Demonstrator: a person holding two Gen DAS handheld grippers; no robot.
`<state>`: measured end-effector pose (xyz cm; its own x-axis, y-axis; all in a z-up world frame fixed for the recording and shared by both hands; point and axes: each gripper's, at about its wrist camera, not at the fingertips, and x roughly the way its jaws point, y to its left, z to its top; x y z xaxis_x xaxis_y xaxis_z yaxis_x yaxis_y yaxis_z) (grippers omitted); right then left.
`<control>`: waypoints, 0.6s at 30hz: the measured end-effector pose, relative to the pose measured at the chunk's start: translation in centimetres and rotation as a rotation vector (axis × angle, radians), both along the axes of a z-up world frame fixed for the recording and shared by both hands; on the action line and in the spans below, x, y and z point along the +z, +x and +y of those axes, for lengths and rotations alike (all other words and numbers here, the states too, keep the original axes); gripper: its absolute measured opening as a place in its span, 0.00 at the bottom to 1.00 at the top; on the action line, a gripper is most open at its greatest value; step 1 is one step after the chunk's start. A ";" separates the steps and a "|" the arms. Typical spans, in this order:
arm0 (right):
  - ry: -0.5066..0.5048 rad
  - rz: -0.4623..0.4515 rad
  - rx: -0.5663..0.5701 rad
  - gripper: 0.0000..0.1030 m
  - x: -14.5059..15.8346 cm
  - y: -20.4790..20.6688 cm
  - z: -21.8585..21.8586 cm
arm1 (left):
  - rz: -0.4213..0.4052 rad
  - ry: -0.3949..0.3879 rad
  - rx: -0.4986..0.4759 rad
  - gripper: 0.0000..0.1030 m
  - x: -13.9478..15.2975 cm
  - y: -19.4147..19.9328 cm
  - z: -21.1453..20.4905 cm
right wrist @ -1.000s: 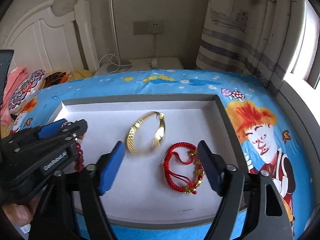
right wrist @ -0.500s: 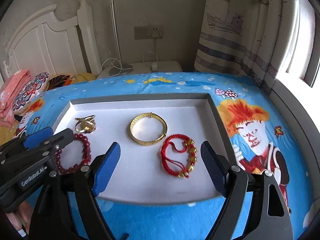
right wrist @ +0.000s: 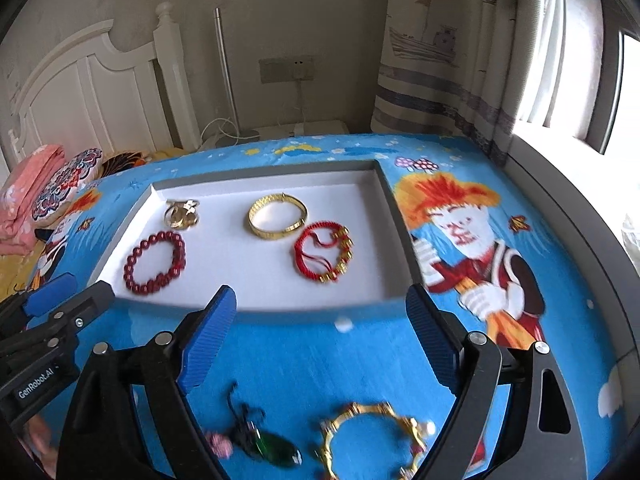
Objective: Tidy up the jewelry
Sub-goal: 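Withdraw both tools from the tray toward the remaining jewelry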
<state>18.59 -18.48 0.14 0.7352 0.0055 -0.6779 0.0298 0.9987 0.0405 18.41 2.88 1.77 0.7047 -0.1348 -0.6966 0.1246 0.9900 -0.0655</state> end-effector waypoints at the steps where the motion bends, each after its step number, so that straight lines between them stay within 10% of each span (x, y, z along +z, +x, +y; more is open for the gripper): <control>1: -0.006 -0.006 -0.002 0.82 0.0 -0.7 -0.3 | 0.000 0.001 0.000 0.64 -0.1 -0.6 0.2; 18: -0.028 0.029 -0.024 0.82 -1.3 -9.2 -5.6 | 0.024 -0.050 -0.011 0.70 -1.4 -10.6 2.0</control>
